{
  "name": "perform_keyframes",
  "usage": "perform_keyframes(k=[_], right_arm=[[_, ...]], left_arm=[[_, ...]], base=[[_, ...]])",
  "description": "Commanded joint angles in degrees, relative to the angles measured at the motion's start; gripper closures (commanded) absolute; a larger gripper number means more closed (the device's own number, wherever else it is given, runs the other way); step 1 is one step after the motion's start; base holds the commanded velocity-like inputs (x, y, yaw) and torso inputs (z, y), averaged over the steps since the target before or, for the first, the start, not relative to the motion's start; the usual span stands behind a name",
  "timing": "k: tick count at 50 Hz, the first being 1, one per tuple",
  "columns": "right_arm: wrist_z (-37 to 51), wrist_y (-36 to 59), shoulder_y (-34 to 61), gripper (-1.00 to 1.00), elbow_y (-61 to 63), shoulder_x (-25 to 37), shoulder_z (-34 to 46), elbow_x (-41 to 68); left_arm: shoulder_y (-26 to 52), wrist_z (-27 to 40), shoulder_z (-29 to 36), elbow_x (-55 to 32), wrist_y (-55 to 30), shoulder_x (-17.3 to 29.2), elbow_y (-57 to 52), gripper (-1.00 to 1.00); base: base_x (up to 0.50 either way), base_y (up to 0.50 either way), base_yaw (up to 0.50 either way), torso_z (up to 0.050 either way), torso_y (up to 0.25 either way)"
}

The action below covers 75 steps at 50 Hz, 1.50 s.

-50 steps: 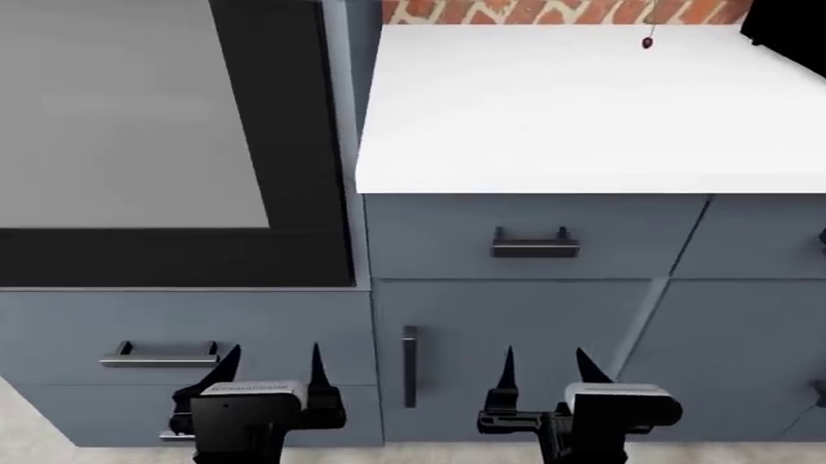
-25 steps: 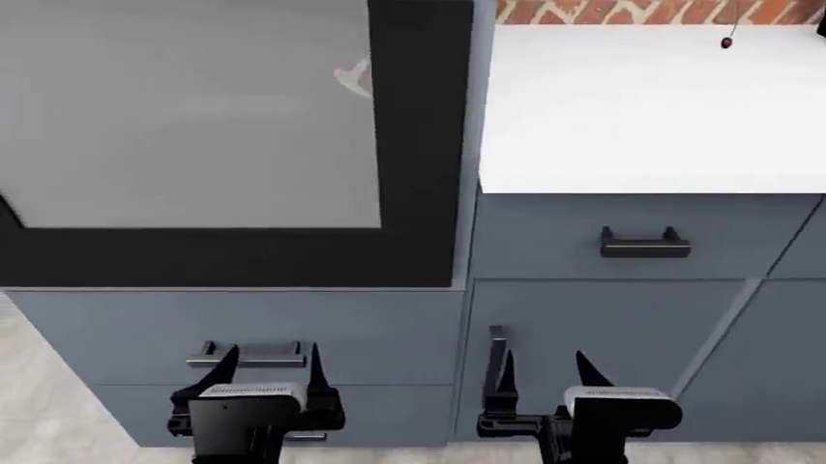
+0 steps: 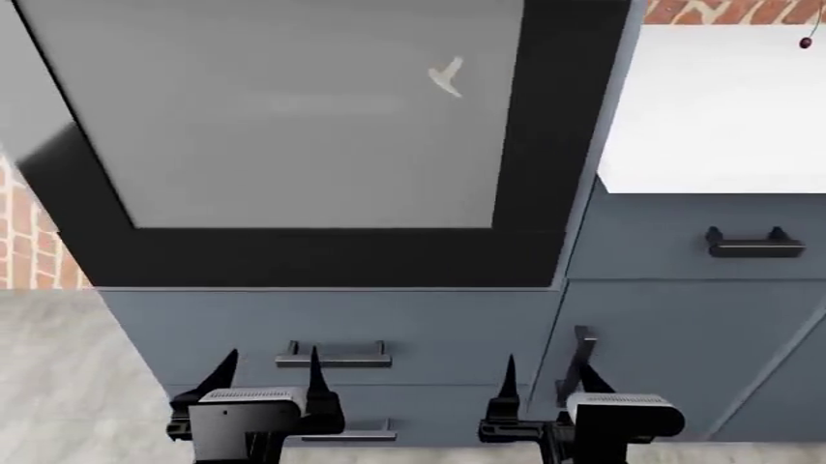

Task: Open the oven door

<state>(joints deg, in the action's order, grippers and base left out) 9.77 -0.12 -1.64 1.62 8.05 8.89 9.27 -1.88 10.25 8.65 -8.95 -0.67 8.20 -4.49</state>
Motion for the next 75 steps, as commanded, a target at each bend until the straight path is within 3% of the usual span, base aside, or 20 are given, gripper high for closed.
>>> perform_keyframes(k=[1,75], right_arm=[[0.4,-0.1,0.0,-1.0,0.1,0.4,0.5,0.5],[2.5,-0.3,1.1,-1.0,-0.6,2.6,3.1,2.7]], left_arm=[[0.0,0.5,0.6,-0.3,0.2,0.4,-0.2,-1.0],[1.3,2.7,4.0,-1.1,0.9,2.6,1.3,-1.0]], base=[[0.0,0.5,0.0,0.0,0.0],[0.0,0.5,0.0,0.0,0.0]])
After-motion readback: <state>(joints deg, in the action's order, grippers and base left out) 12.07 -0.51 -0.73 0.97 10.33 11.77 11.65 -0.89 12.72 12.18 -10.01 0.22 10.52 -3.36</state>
